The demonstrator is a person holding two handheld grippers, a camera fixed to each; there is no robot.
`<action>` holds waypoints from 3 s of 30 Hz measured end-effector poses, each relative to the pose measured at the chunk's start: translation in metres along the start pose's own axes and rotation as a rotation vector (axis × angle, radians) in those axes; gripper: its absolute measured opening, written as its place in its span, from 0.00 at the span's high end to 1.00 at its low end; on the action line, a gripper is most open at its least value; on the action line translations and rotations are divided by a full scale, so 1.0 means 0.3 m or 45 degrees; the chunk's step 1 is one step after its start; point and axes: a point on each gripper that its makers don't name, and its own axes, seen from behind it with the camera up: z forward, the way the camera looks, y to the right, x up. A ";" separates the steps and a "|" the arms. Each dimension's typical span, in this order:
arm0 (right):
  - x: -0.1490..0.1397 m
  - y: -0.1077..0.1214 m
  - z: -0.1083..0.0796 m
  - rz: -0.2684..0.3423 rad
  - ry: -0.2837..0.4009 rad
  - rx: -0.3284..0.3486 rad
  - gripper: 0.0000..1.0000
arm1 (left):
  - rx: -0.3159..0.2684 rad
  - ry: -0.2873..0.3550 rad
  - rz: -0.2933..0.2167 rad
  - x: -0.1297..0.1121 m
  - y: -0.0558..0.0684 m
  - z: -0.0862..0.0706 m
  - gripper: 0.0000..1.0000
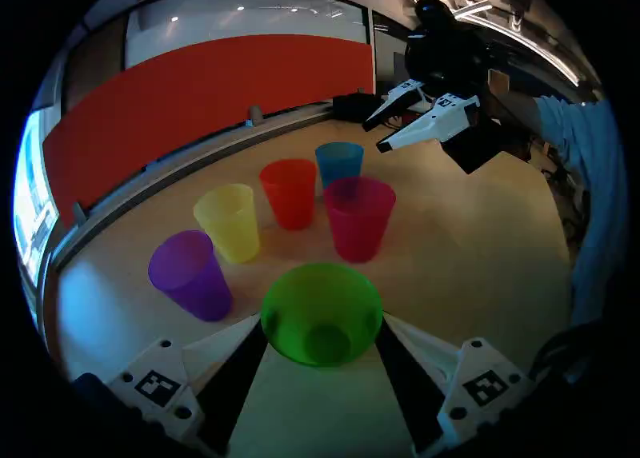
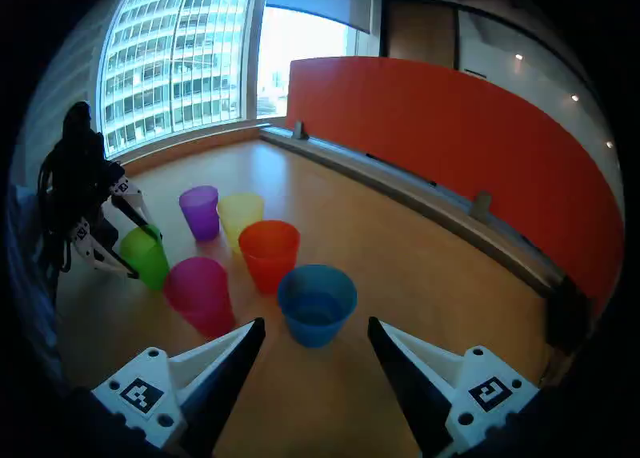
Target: Pour water
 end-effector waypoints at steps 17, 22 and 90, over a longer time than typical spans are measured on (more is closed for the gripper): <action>-0.041 -0.004 0.135 0.021 -0.060 0.012 0.00 | 0.005 0.033 -0.044 0.027 -0.018 -0.022 0.13; -0.037 -0.009 0.168 0.023 -0.061 0.018 0.00 | 0.013 0.043 -0.046 0.035 -0.023 -0.034 0.13; 0.305 -0.179 -0.320 0.006 0.489 -0.126 0.09 | 0.069 0.329 -0.011 0.310 0.025 -0.185 0.13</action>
